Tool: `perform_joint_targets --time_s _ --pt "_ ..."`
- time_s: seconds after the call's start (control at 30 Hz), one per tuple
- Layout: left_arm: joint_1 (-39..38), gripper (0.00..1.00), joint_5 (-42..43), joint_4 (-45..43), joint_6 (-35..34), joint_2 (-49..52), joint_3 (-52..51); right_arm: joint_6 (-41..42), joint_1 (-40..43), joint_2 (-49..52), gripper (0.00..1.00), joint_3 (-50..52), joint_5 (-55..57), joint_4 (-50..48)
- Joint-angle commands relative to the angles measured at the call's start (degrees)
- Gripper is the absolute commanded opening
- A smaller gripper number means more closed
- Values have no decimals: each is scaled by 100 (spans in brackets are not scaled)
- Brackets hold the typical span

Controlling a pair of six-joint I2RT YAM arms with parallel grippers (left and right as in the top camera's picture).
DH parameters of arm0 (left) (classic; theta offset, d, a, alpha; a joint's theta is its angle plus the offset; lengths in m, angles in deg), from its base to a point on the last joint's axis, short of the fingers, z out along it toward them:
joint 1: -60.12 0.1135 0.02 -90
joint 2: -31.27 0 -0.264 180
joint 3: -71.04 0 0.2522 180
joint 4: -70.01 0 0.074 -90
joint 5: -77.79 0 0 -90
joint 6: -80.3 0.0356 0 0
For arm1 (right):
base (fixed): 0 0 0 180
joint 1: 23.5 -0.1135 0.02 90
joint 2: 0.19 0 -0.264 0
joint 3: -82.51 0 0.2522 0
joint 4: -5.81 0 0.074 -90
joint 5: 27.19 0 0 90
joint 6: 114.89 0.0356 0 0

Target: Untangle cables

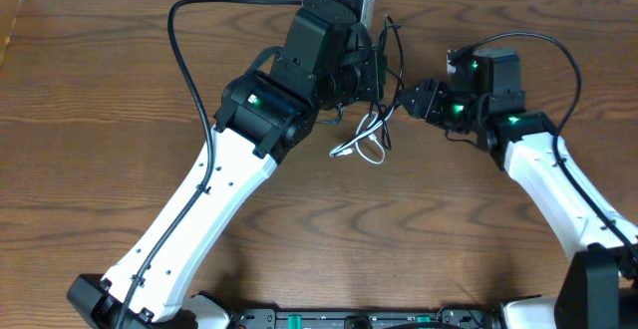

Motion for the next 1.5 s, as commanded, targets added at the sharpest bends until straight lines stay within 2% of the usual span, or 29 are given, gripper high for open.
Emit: perform_joint_targets --time_s 0.0,0.27,0.4,0.53,0.7,0.9,1.03,1.17,1.27,1.37,1.47 --pt "7 8 203 -11 70 -20 -2 114 -92 188 55 -94 181 -160" --pt "7 8 715 238 7 -35 -2 111 -98 785 54 -94 673 -664" --pt "76 7 356 562 31 -125 0 103 109 861 52 -94 1694 -31" --pt "354 7 -249 844 33 -315 0 -192 592 859 44 -96 2343 769" --pt "931 7 -564 903 203 -533 0 -551 1318 859 29 -96 2459 1451" --pt "1425 7 -540 1084 201 -579 -2 -927 1790 859 25 -96 2371 1838" --pt "1390 7 -258 1143 232 -535 -9 -1585 1843 839 35 -96 1191 1676" --pt "1318 7 -251 1121 223 -527 -7 -2295 1773 710 54 -96 -949 1237" --pt "1294 7 -251 1071 212 -527 -7 -2618 1574 527 61 -98 -2258 933" --pt "1294 8 -251 1003 -107 -527 -7 -2623 1268 254 65 -96 -2973 562" --pt "1292 7 -251 966 -791 -505 -7 -2732 944 -39 70 -98 -3720 -26"
